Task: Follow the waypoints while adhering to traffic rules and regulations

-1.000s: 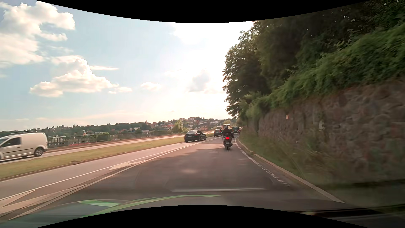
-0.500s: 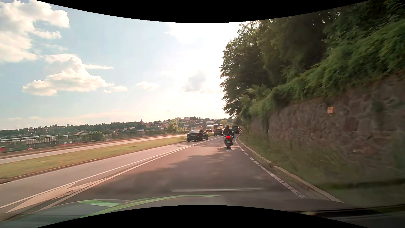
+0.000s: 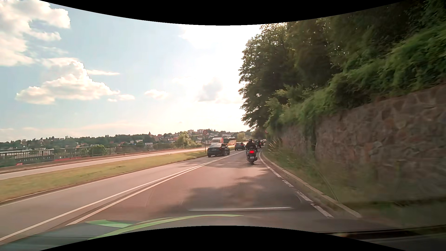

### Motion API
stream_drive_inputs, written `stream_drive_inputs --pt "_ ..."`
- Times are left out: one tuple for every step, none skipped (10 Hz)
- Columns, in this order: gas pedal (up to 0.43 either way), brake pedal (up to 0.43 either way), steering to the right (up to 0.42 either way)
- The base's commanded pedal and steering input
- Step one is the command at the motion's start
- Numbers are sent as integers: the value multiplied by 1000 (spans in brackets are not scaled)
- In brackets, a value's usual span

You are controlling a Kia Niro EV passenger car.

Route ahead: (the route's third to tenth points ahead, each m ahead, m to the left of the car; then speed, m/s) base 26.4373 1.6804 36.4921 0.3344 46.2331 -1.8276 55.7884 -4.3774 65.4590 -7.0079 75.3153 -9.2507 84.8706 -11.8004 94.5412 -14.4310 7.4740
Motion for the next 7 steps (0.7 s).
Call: stream_drive_inputs --pt "118 0 33" --pt "118 0 33" --pt "118 0 35" --pt "118 0 36" --pt "118 0 36" --pt "118 0 36" --pt "118 0 36"
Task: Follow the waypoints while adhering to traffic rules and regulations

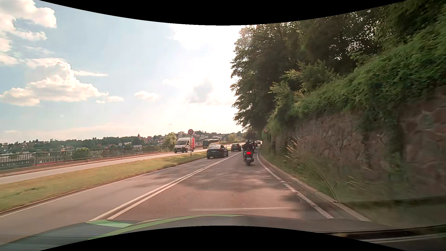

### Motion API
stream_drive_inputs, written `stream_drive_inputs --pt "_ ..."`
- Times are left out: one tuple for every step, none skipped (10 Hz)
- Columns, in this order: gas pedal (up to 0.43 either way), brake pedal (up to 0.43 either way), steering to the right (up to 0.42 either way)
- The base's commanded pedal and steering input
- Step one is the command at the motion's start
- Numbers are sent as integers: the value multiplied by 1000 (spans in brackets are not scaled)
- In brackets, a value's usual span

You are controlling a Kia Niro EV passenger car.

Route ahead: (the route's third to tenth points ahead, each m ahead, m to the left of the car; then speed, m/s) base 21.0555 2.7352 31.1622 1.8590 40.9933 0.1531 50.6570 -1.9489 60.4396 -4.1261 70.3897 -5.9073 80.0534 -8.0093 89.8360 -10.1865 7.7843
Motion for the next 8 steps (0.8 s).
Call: stream_drive_inputs --pt "118 0 35" --pt "118 0 36" --pt "118 0 36" --pt "118 0 35" --pt "118 0 36" --pt "118 0 35" --pt "118 0 35" --pt "118 0 35"
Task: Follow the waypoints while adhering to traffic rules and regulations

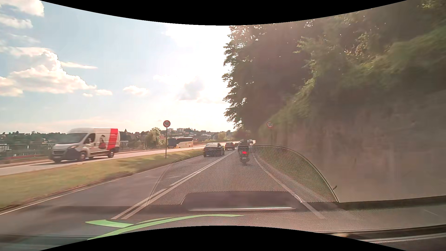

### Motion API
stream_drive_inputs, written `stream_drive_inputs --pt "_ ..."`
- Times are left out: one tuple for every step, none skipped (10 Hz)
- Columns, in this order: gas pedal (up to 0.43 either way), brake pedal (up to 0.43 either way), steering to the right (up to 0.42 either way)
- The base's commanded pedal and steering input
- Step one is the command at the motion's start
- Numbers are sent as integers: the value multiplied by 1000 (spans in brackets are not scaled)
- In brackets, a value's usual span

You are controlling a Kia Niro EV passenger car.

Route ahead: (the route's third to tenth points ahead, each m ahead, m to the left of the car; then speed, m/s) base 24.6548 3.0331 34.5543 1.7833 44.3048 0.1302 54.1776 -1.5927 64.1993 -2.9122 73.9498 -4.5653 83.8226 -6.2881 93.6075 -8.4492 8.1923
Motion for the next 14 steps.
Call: stream_drive_inputs --pt "118 0 34" --pt "118 0 32" --pt "118 0 31" --pt "118 0 30" --pt "118 0 30" --pt "118 0 30" --pt "118 0 30" --pt "118 0 29" --pt "118 0 28" --pt "118 0 28" --pt "118 0 28" --pt "118 0 28" --pt "110 0 28" --pt "79 0 27"
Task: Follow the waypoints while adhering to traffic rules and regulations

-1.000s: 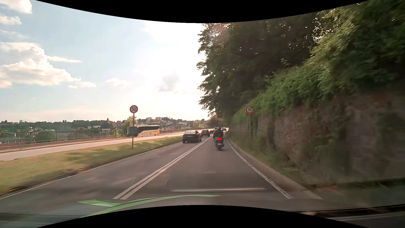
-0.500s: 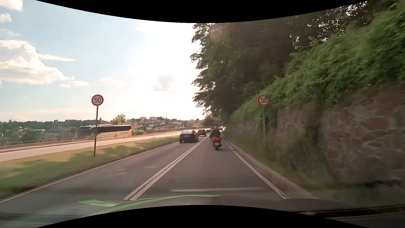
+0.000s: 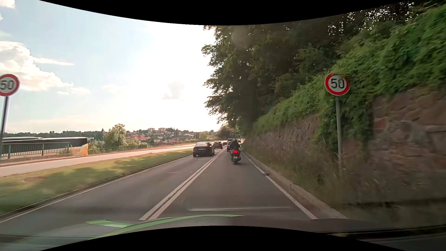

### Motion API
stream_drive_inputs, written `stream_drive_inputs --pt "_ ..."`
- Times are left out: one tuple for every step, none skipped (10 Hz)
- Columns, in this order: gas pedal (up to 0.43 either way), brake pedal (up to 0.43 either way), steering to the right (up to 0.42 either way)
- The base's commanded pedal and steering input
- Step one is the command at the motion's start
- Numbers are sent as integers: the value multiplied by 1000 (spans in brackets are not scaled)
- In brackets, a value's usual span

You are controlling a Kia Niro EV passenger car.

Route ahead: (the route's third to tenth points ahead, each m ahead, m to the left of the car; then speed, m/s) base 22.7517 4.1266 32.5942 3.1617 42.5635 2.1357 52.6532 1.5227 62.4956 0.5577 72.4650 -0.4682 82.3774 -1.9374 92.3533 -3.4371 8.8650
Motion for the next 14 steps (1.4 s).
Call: stream_drive_inputs --pt "28 0 26" --pt "0 0 25" --pt "0 0 21" --pt "0 0 18" --pt "0 0 15" --pt "0 0 13" --pt "0 0 12" --pt "0 0 10" --pt "0 0 8" --pt "0 0 7" --pt "0 0 7" --pt "0 0 7" --pt "0 0 7" --pt "0 0 7"
